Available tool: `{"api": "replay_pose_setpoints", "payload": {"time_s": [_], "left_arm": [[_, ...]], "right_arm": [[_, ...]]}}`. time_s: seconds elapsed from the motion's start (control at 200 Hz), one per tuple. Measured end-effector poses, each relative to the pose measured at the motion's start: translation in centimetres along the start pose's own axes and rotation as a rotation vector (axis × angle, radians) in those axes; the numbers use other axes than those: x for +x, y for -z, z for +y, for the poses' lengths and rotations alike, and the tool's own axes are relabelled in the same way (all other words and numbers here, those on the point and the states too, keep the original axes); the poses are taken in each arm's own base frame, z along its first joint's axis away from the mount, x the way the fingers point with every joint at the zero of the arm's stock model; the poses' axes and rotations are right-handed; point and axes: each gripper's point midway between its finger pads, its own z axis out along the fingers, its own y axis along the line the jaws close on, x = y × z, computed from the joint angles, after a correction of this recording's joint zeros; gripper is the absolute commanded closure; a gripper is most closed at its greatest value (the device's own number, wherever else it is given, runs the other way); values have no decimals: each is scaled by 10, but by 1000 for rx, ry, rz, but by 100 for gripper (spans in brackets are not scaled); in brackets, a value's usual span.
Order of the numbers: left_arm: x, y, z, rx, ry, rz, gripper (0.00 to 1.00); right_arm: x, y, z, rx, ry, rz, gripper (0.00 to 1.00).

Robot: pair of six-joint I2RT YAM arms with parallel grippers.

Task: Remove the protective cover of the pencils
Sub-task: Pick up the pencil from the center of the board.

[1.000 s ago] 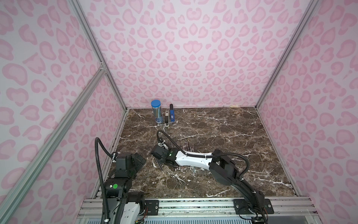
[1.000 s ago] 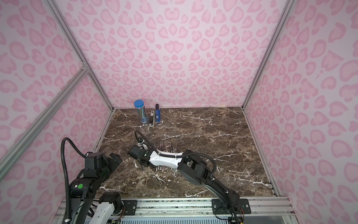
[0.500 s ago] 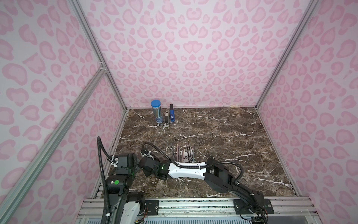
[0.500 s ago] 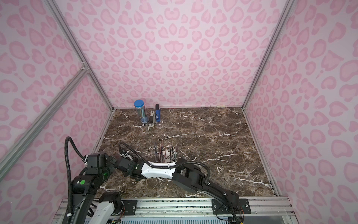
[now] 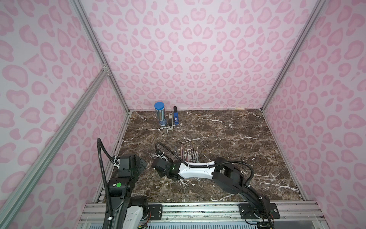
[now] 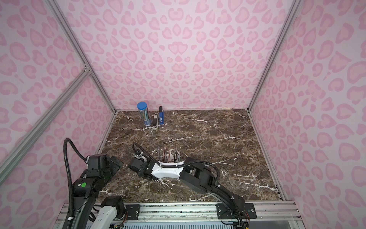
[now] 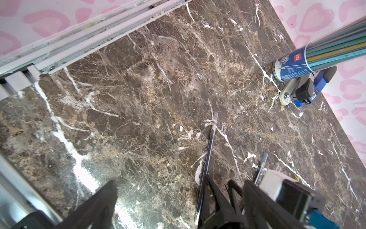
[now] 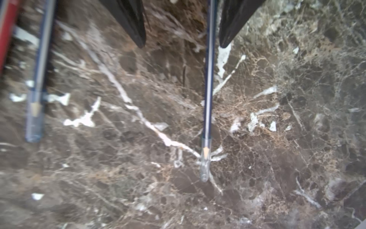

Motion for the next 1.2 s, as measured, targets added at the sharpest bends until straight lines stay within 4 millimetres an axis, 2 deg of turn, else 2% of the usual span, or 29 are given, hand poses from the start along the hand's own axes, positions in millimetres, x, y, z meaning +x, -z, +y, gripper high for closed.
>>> {"api": "replay_pose_setpoints", "payload": {"time_s": [0.195, 0.37, 0.51, 0.725, 1.015, 1.2], "left_arm": [[3, -8, 1, -31, 4, 28, 1], [3, -11, 1, -39, 15, 33, 1], [3, -11, 1, -37, 23, 29, 1], [3, -11, 2, -37, 24, 27, 1], [2, -9, 1, -29, 26, 21, 1], [2, -9, 1, -30, 26, 21, 0]], "right_arm": [[-4, 0, -5, 3, 0, -1, 42], [11, -4, 11, -20, 28, 24, 41], [12, -6, 26, -45, 35, 21, 42], [12, -14, 23, -35, 30, 26, 60], [13, -16, 20, -27, 8, 26, 67], [14, -17, 31, -10, 14, 15, 68]]}}
